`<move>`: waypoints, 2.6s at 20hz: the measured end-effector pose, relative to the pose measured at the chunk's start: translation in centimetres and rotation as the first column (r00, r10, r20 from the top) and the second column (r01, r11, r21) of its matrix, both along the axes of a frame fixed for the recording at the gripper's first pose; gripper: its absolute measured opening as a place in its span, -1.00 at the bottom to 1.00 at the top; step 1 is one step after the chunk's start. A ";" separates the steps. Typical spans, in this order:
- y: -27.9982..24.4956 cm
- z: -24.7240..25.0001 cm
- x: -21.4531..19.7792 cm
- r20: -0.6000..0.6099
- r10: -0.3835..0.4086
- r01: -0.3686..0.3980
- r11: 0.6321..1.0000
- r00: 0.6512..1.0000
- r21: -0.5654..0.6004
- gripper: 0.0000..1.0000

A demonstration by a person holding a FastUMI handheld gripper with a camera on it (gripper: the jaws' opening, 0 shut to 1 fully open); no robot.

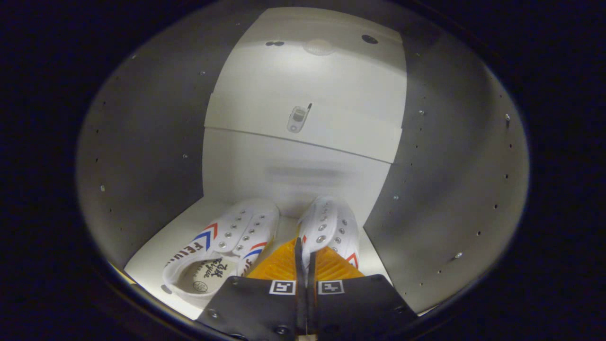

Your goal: Open the shoe cabinet door, grab the shoes and put them into the shoe cabinet, then close the shoe cabinet door.

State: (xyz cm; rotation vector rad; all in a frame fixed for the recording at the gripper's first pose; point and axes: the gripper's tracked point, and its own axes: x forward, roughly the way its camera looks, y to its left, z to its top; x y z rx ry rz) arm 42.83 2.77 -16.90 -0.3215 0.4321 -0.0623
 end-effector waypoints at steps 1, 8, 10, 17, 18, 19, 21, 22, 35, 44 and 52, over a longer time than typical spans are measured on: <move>0.1 -0.5 0.5 -0.006 0.001 -0.001 1.000 1.000 -0.002 -0.95; -0.1 -2.0 1.3 -0.029 0.000 0.000 1.000 1.000 0.016 -0.93; -0.6 -2.2 1.3 -0.035 -0.016 0.017 0.999 0.999 0.031 -0.87; -0.6 -0.1 -0.3 -0.002 -0.032 0.032 0.998 0.999 0.060 -0.53; -0.6 0.3 -0.6 0.011 -0.036 0.035 0.997 0.999 0.067 -0.53; -0.5 0.7 -0.9 0.026 -0.037 0.035 0.996 0.999 0.076 -0.53; -0.7 2.0 -2.3 0.055 -0.036 0.030 0.995 0.998 0.091 -0.53; -0.6 2.8 -2.9 0.069 -0.034 0.028 0.995 0.997 0.097 -0.53; 0.5 9.3 -14.8 0.212 -0.068 0.033 0.986 0.975 0.161 -0.53; 0.8 15.6 -26.2 0.315 -0.079 0.021 0.983 0.946 0.184 -0.54; 0.1 19.3 -35.8 0.346 -0.066 -0.016 0.973 0.936 0.230 -0.54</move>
